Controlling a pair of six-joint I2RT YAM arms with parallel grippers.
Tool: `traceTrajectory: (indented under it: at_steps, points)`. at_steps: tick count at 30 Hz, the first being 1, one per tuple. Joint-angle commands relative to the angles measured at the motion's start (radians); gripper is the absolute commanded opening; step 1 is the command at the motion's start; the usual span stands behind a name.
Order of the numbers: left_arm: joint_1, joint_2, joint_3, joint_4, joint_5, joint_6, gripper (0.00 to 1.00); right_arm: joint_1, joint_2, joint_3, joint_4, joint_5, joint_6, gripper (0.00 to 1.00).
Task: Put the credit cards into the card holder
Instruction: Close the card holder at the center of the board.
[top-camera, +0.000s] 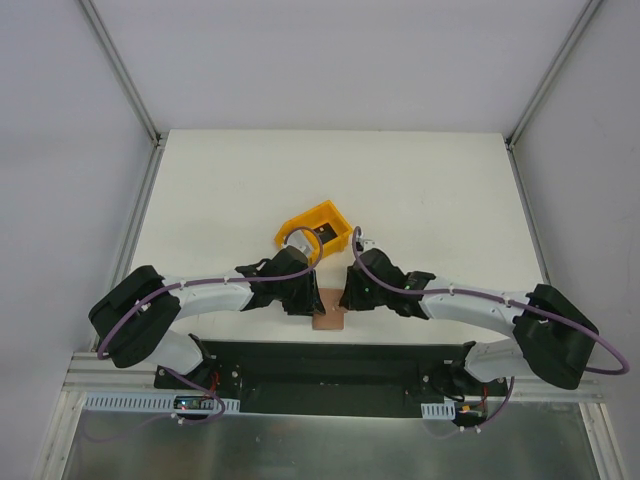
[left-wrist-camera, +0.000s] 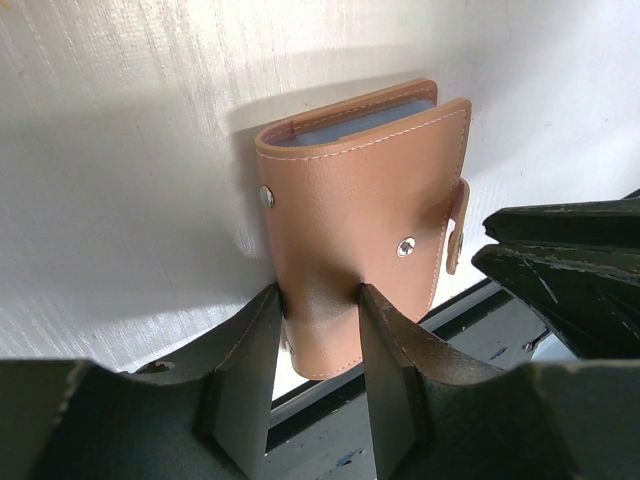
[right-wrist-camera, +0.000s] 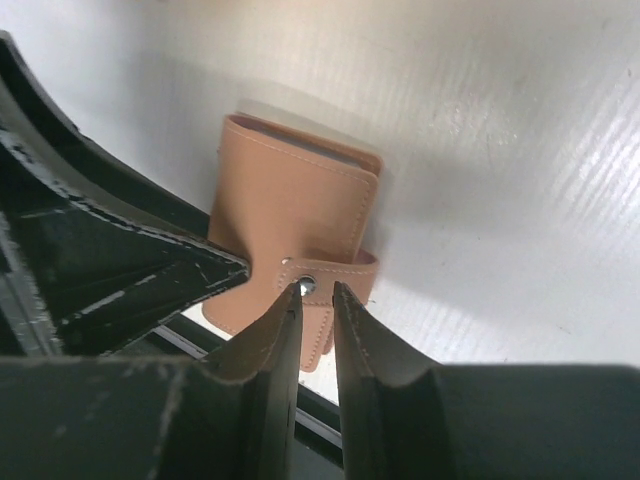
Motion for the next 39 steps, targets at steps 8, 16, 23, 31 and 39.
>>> traceTrajectory:
  at_steps: [8,16,23,31,39]
  points:
    - [-0.01,0.007,-0.017,-0.032,-0.028,0.02,0.36,0.011,0.028,0.022,0.033,0.001,0.018,0.22]
    - [-0.009,0.012,-0.017,-0.032,-0.025,0.019,0.36,0.01,0.083,0.065,0.03,-0.018,-0.011,0.22]
    - [-0.01,0.015,-0.015,-0.032,-0.024,0.02,0.36,0.011,0.097,0.075,0.032,-0.018,-0.014,0.21]
    - [-0.01,0.018,-0.014,-0.032,-0.022,0.02,0.36,0.011,0.126,0.085,0.032,-0.065,-0.02,0.22]
    - [-0.01,0.02,-0.014,-0.032,-0.022,0.022,0.36,0.026,0.135,0.099,0.032,-0.068,-0.02,0.21]
